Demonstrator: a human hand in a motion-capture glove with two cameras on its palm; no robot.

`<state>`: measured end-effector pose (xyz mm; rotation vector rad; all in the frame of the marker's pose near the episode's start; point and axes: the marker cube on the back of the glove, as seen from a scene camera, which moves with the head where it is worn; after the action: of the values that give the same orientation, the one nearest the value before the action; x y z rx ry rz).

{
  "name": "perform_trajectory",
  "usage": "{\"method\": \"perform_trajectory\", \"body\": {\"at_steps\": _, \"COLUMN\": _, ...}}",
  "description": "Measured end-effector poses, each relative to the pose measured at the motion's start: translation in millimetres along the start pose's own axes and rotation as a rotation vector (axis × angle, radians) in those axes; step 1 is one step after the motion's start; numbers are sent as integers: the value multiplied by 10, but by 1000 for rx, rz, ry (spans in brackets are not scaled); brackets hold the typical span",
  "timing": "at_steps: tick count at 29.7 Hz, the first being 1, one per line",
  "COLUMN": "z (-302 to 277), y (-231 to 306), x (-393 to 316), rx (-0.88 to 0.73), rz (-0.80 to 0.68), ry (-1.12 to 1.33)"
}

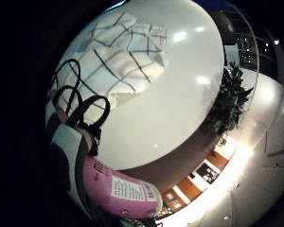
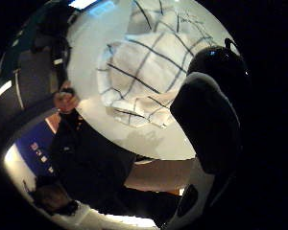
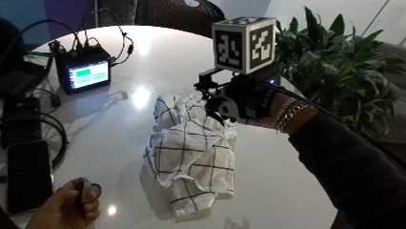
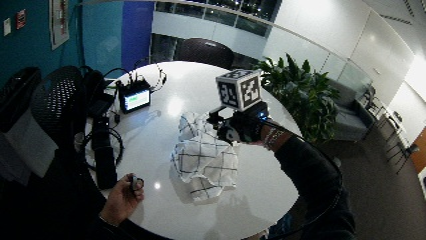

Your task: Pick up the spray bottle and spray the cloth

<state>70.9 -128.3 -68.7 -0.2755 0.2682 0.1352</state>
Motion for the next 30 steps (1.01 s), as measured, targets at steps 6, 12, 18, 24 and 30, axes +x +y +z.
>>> {"method": "perform_trajectory", "body": {"at_steps": 6, "z": -400, "y": 51, "x": -183, "rx": 185, "rz": -82, "ry": -124}}
{"method": "perform_trajectory", "body": {"at_steps": 12, "z": -676, "y": 48, "x": -480, "rx": 406, "rz": -181, "ry": -241}}
{"method": "perform_trajectory", "body": {"at_steps": 18, "z": -845, "y": -68, "x": -801, "rx": 674, "rz": -293, "ry": -435}}
{"method": "perform_trajectory", "body": {"at_steps": 24, "z": -606, "y": -289, "x": -1235, "rx": 1032, "rz": -402, "ry": -777}}
{"method": "perform_trajectory", "body": {"at_steps": 30, "z": -254, "y": -531, "x": -1607, "rx": 1134, "rz": -478, "ry": -1029}}
